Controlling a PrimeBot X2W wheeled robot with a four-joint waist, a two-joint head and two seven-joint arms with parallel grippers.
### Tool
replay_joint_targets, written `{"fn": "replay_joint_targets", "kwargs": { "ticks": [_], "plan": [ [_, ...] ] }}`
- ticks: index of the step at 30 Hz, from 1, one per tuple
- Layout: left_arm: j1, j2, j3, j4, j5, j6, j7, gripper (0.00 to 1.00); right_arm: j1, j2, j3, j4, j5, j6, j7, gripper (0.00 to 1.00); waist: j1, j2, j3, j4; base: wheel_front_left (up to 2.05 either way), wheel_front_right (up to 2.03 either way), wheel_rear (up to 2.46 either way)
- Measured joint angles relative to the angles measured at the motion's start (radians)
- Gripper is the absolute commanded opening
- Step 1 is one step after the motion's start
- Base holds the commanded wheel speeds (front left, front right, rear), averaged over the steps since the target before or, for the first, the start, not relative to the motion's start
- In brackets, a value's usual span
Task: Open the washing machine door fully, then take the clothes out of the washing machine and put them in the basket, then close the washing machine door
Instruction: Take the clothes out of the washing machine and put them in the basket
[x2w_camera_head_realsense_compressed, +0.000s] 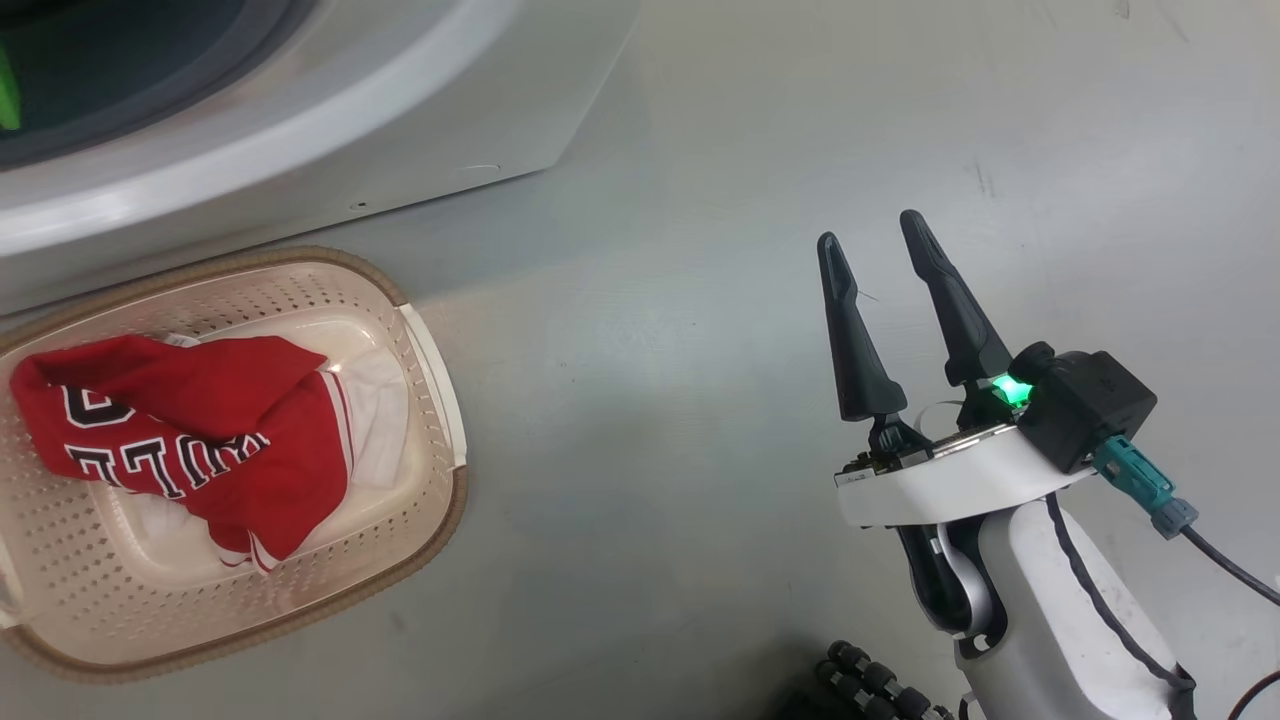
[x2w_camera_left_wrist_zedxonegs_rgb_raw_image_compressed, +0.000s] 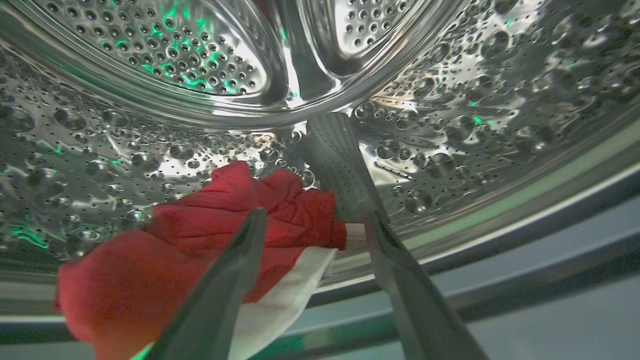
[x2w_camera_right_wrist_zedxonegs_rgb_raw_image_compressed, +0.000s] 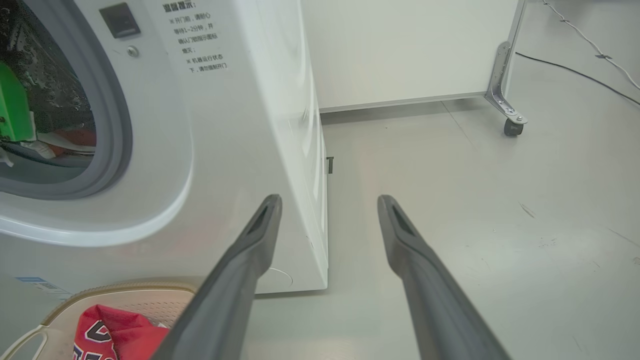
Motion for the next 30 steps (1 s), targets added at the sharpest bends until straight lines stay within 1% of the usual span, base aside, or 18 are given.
{"fn": "replay_joint_targets", "kwargs": {
  "ticks": [2,5,10,17,19,28,29,30],
  "plan": [
    [-0.020,0.015,-0.005,0.009,0.026,0.000,0.012,1.00,-0.008,0.000,0.001,0.000,0.005,-0.006,0.000,1.00,0.0000,0.0000,0.007,-0.005,0.00,0.00,0.00],
    [-0.048,0.042,-0.018,0.028,0.053,0.000,0.044,1.00,-0.016,0.000,0.004,0.000,0.007,-0.007,0.000,1.00,0.0000,0.0000,0.016,-0.010,0.00,0.00,0.00],
    [-0.074,0.082,-0.027,0.067,0.071,0.000,0.093,1.00,-0.034,0.001,0.014,0.001,0.015,-0.008,0.000,1.00,0.0000,0.0000,0.028,-0.020,0.00,0.00,0.00],
    [-0.110,0.103,-0.032,0.119,0.077,-0.003,0.189,1.00,-0.035,0.000,0.019,0.008,0.024,-0.016,0.000,1.00,0.0000,0.0000,0.032,-0.024,0.00,0.00,0.00],
    [-0.121,0.109,-0.032,0.131,0.077,-0.011,0.220,1.00,-0.037,0.001,0.020,0.009,0.024,-0.016,0.000,1.00,0.0000,0.0000,0.032,-0.025,0.00,0.00,0.00],
    [-0.156,0.105,-0.026,0.174,0.062,-0.019,0.334,1.00,-0.052,0.000,0.021,0.012,0.024,-0.016,0.000,1.00,0.0000,0.0000,0.034,-0.025,0.00,0.00,0.00],
    [-0.161,0.103,-0.025,0.179,0.056,-0.019,0.346,0.86,-0.052,0.001,0.021,0.013,0.024,-0.016,0.000,1.00,0.0000,0.0000,0.034,-0.024,0.00,0.00,0.00],
    [-0.166,0.102,-0.024,0.182,0.050,-0.019,0.357,0.62,-0.053,0.000,0.021,0.013,0.024,-0.017,0.000,1.00,0.0000,0.0000,0.034,-0.024,0.00,0.00,0.00]
  ]
}}
